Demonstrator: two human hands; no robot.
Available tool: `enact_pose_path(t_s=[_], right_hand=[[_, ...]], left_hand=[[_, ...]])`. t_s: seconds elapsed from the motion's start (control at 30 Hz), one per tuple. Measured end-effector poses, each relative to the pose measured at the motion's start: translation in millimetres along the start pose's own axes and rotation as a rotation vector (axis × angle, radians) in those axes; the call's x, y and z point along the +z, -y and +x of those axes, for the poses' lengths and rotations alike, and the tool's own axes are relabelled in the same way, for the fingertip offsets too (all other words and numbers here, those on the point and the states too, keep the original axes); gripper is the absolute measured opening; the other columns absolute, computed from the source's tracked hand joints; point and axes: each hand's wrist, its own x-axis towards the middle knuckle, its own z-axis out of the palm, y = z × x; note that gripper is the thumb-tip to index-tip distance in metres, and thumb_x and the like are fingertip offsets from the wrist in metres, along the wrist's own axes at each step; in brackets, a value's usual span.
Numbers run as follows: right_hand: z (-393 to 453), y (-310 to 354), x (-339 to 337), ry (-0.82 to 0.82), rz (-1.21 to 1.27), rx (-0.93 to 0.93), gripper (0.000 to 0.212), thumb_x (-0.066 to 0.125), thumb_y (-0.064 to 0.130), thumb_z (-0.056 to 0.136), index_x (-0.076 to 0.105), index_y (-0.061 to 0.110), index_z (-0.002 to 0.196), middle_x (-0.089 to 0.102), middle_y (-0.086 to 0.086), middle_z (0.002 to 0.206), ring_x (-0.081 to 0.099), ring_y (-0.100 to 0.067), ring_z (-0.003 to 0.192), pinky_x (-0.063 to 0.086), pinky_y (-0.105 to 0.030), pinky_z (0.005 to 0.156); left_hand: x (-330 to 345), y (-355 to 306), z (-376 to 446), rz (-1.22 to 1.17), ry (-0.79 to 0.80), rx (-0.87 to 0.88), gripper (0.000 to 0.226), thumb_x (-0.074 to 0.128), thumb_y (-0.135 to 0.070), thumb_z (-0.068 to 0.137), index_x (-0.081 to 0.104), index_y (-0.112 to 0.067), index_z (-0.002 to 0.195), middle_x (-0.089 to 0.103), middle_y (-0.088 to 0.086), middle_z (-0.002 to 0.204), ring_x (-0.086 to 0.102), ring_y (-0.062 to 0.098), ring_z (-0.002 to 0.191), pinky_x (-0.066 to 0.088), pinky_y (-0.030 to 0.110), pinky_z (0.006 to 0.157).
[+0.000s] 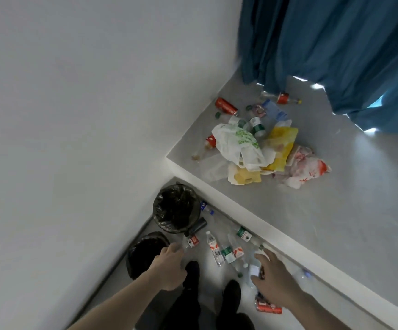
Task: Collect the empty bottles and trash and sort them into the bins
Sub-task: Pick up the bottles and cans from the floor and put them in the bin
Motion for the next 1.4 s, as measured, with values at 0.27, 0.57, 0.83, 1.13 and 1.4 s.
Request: enact_pose_path(t_s=[0.27,0.57,0.83,1.13,1.4], right_hand=[[133.1,-40.4,94.3,0.064,0.065,0.138,0.054,0.058,0.035,0.092,0.044,0.027,0.144,0.037,0.002,0.152,0.042,-0.021,0.138,0.041,-0.035,0.108],[331.4,-100.0,232.8,0.169,0.114,0.161,0.068,0.060,0.034,0.091,0.033,0.028,0.153,0.029,0.001,0.158,0.043,-0.027,0.137,0.045,-0.045,0.108],[456.5,-117.3,341.0,0.219,-0.023,0.045,0.077,0.057,0.038,0.092,0.015,0.035,0.157,0.010,-0.001,0.165,0.031,-0.032,0.144,0.041,-0.049,0.110],[555.8,-117.9,394.2,0.202,-0.023,-0.031,0.080,0.063,0.028,0.090,0.020,0.038,0.157,-0.008,-0.005,0.165,0.008,-0.036,0.152,0.035,-0.045,0.116],[578.6,-120.8,430.5,0.161,-0.106,-0.027,0.089,0.077,0.011,0.081,0.031,0.046,0.148,-0.025,-0.013,0.159,0.014,-0.044,0.148,0.036,-0.050,0.117]], left_hand=[[69.7,32.6,184.0,0.103,0.190,-0.021,0.063,0.053,-0.030,0.089,0.039,-0.015,0.148,0.026,0.007,0.156,0.035,0.035,0.137,0.040,0.047,0.109],[213.0,77.1,381.3,0.003,0.252,-0.126,0.071,0.052,-0.026,0.090,0.025,-0.017,0.155,0.019,0.013,0.158,0.028,0.041,0.142,0.039,0.050,0.112],[318.1,134.7,482.0,-0.027,0.257,-0.219,0.078,0.053,-0.031,0.090,0.016,-0.031,0.158,-0.022,0.007,0.165,0.010,0.039,0.152,0.033,0.049,0.118],[364.9,171.3,557.5,-0.048,0.244,-0.297,0.066,0.049,-0.033,0.097,0.023,-0.030,0.159,-0.021,0.008,0.167,-0.007,0.037,0.155,0.013,0.047,0.127],[387.4,165.9,564.9,-0.027,0.238,-0.219,0.069,0.050,-0.029,0.092,0.028,-0.032,0.157,-0.001,0.008,0.168,0.004,0.033,0.153,0.019,0.043,0.125]])
